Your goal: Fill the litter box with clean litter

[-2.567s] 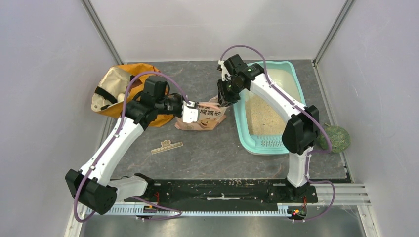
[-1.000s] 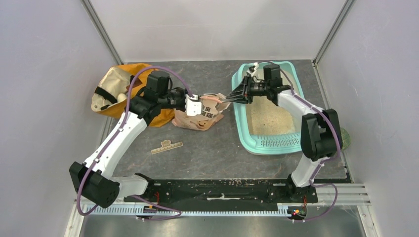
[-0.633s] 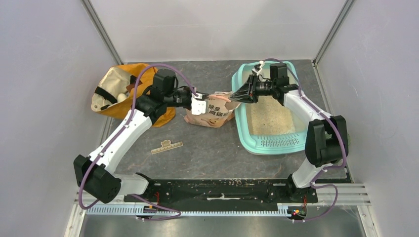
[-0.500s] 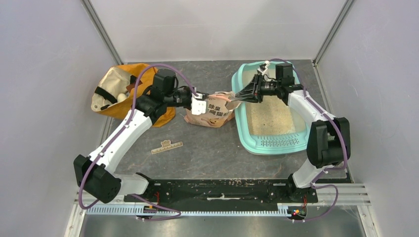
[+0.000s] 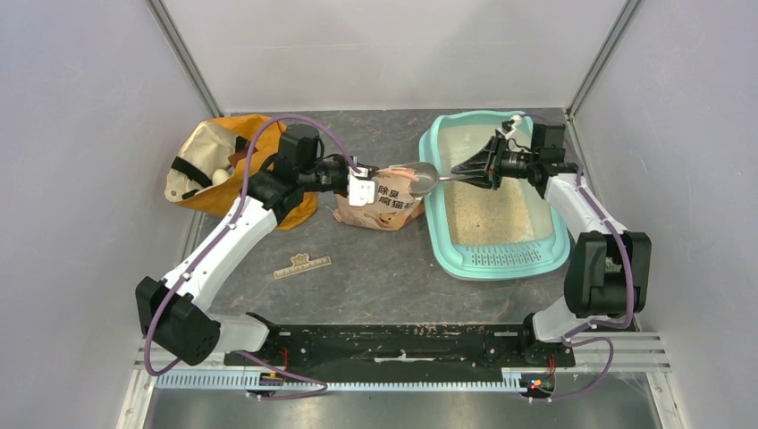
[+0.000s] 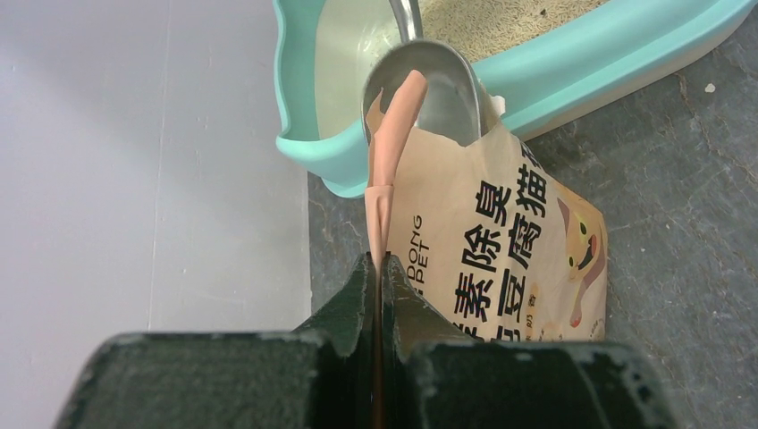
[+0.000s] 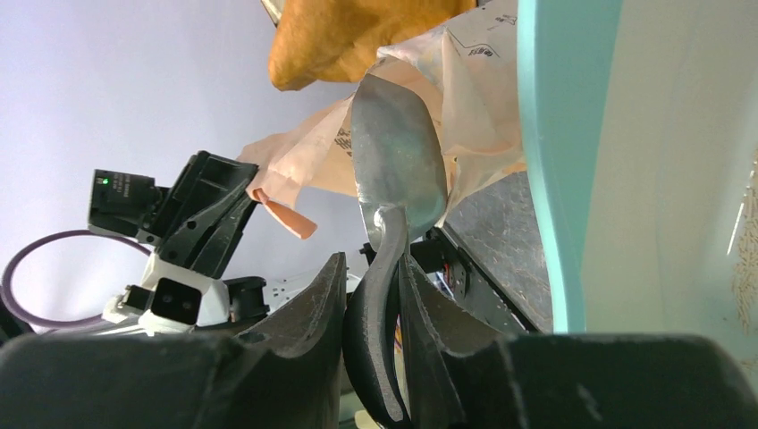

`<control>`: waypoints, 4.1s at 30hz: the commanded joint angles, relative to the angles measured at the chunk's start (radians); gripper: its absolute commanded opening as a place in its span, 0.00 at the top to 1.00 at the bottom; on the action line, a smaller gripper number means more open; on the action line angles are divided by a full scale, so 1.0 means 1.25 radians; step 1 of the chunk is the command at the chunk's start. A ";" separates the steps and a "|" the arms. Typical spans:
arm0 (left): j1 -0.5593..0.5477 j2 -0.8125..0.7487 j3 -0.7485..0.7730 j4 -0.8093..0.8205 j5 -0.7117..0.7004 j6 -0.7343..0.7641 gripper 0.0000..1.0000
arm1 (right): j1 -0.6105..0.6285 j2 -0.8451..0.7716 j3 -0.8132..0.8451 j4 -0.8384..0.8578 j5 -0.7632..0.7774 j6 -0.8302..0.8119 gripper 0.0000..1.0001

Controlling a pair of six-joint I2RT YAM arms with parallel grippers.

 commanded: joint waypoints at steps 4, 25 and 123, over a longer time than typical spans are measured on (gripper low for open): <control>-0.007 0.010 0.028 0.055 0.043 -0.010 0.98 | -0.069 -0.066 -0.019 0.005 -0.077 0.001 1.00; -0.013 0.043 0.049 0.039 0.048 0.010 0.98 | -0.250 -0.119 -0.010 -0.318 -0.163 -0.286 1.00; -0.026 -0.014 -0.042 0.150 0.067 -0.001 0.98 | 0.447 0.302 0.868 -0.814 1.025 -0.484 1.00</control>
